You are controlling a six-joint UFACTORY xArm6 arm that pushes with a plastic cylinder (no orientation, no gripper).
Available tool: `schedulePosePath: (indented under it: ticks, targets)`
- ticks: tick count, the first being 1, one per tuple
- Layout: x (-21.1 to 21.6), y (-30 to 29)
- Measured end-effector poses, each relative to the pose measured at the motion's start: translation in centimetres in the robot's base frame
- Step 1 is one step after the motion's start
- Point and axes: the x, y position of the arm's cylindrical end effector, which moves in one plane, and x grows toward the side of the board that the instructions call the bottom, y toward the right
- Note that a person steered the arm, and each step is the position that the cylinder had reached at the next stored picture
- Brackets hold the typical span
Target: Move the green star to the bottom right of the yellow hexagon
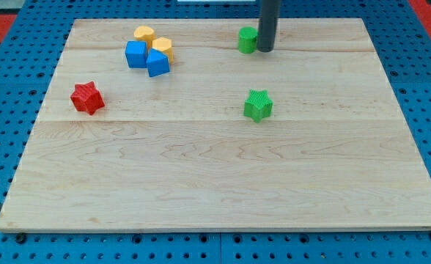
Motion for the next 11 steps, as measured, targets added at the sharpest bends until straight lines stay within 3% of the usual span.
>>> schedulePosePath:
  ticks: [1,2,3,5,6,7,8,9,10,11]
  targets:
    - [-0.9,-5.8]
    - [0.0,-3.7]
    - [0.1,-9.0]
    - [-0.3,-11.9]
    - [-1.7,-12.0]
    - [-0.7,-6.4]
    - [4.4,2.5]
    - [14.5,3.1]
    - [17.3,-1.7]
    - [15.1,-6.6]
